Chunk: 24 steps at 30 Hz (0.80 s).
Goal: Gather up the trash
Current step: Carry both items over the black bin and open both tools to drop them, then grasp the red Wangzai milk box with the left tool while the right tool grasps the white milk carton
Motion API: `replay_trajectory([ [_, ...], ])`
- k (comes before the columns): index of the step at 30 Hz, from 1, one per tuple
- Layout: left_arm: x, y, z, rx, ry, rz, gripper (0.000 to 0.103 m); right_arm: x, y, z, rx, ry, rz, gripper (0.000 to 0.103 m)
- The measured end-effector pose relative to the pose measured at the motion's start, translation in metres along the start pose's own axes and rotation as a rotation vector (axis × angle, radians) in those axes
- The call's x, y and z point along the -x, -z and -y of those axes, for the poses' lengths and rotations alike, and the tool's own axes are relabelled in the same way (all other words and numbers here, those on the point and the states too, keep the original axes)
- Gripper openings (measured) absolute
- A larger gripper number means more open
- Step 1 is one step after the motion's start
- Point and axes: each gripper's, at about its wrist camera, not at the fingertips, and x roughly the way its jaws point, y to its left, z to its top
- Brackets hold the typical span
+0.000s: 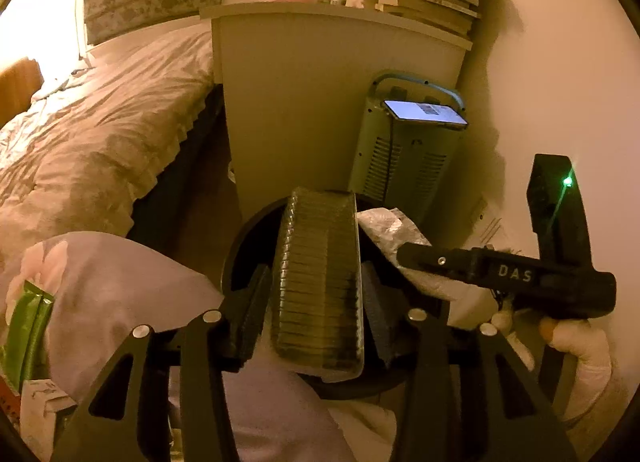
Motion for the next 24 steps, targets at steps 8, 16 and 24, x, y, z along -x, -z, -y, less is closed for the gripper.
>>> replay_trajectory([
  [8, 0.015, 0.003, -0.003, 0.016, -0.021, 0.034, 0.081, 0.005, 0.001, -0.001, 0.003, 0.025, 0.027, 0.085],
  [16, 0.045, 0.016, -0.033, 0.091, -0.047, 0.061, 0.084, 0.001, 0.005, -0.017, 0.040, 0.018, 0.039, 0.089],
  [24, 0.094, 0.051, -0.100, 0.224, -0.144, 0.091, 0.084, -0.018, 0.022, -0.091, 0.225, -0.076, -0.037, 0.089],
])
